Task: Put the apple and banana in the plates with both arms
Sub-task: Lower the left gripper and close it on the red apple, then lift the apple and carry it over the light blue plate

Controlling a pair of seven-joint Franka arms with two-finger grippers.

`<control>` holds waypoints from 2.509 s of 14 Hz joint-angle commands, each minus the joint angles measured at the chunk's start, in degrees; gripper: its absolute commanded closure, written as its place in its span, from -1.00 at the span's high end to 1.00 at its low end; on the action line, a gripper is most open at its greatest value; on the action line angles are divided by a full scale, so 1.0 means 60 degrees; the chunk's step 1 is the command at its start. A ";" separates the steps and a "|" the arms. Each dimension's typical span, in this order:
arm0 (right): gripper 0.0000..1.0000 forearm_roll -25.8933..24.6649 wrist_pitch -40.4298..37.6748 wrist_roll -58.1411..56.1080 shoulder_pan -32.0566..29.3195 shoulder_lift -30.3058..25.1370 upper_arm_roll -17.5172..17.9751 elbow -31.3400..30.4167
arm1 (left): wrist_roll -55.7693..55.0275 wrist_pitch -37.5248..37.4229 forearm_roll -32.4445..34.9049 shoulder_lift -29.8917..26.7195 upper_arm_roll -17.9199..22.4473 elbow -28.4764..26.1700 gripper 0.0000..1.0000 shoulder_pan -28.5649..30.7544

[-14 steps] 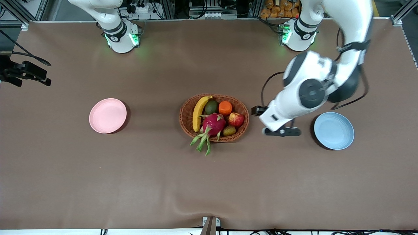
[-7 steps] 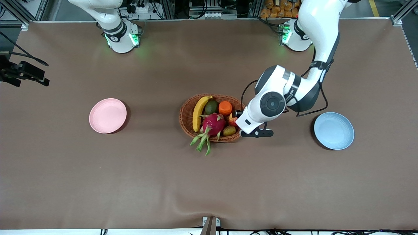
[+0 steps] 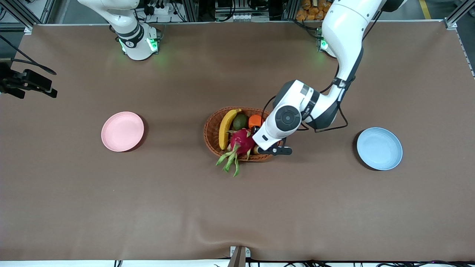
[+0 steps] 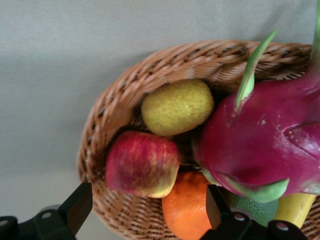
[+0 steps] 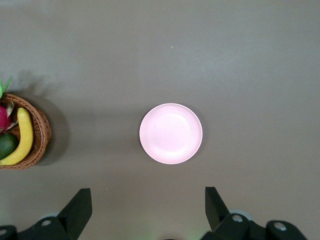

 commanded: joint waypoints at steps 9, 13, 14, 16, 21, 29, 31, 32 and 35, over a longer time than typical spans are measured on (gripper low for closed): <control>1.00 0.0341 0.0072 -0.0142 -0.0279 -0.0029 0.0136 -0.0038 | 0.0058 0.0746 -0.0049 0.0095 0.0098 -0.0676 1.00 -0.0117; 1.00 0.0371 0.0072 -0.0142 -0.0308 -0.0014 0.0136 -0.0038 | 0.0072 0.0746 -0.0035 0.0154 0.0098 -0.0647 0.84 -0.0117; 1.00 0.0371 0.0072 -0.0142 -0.0294 -0.0014 0.0136 -0.0038 | 0.0087 0.0746 -0.0034 0.0169 0.0098 -0.0647 0.80 -0.0117; 1.00 0.0371 0.0072 -0.0156 -0.0294 -0.0014 0.0136 -0.0038 | 0.0087 0.0760 -0.0034 0.0184 0.0098 -0.0647 0.80 -0.0131; 1.00 0.0371 0.0087 -0.0156 -0.0308 -0.0014 0.0136 -0.0038 | 0.0058 0.0834 -0.0020 0.0199 0.0098 -0.0589 -0.09 -0.0117; 1.00 0.0371 0.0087 -0.0142 -0.0279 -0.0014 0.0136 -0.0038 | 0.0159 -0.1654 0.0009 -0.1000 0.0201 0.0421 -0.51 0.0539; 1.00 0.0371 0.0087 -0.0142 -0.0264 -0.0014 0.0136 -0.0038 | 0.0815 -0.1861 0.0039 -0.1397 0.0186 0.0364 -0.49 0.1155; 1.00 0.0371 0.0087 -0.0142 -0.0264 -0.0014 0.0136 -0.0038 | 0.1254 -0.1949 0.0039 -0.1514 0.0200 0.0349 -0.49 0.1462; 1.00 0.0371 0.0087 -0.0156 -0.0308 -0.0014 0.0136 -0.0038 | 0.2309 -0.1964 0.0638 -0.1895 0.0157 0.0013 -0.53 0.2633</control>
